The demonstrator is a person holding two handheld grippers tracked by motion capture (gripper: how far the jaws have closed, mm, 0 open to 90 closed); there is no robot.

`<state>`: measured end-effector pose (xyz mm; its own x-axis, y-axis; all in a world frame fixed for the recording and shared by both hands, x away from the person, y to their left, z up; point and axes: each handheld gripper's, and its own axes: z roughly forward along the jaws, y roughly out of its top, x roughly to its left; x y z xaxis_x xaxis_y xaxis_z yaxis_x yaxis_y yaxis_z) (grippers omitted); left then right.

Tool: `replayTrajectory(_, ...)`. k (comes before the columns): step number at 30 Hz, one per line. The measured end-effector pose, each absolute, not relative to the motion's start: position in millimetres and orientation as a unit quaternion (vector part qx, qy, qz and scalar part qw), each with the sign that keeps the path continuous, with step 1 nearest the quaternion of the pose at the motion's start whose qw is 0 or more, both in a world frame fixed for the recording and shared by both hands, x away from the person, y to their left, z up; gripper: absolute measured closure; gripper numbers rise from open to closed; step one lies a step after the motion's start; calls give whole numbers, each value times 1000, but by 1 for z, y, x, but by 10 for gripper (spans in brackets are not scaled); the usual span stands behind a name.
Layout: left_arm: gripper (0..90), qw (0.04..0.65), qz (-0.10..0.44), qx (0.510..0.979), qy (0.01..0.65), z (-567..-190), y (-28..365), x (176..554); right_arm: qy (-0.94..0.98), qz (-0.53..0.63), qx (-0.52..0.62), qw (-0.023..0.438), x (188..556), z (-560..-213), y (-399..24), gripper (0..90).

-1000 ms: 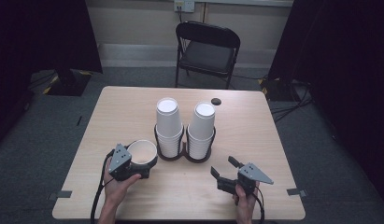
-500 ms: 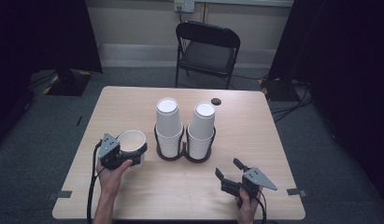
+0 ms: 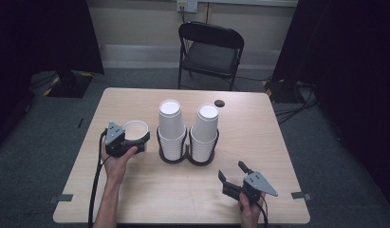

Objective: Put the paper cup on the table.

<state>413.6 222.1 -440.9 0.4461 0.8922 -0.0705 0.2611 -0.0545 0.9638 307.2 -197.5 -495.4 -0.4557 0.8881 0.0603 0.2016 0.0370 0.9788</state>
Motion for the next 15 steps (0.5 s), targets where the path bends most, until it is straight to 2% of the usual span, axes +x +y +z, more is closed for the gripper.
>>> replayTrajectory(7, 87, 528, 309, 660, 436, -449, 222, 431, 653, 557, 417, 298, 309, -495, -199, 138)
replayTrajectory(15, 82, 530, 295, 671, 426, -460, 221, 443, 656, 554, 418, 297, 310, -495, -198, 140)
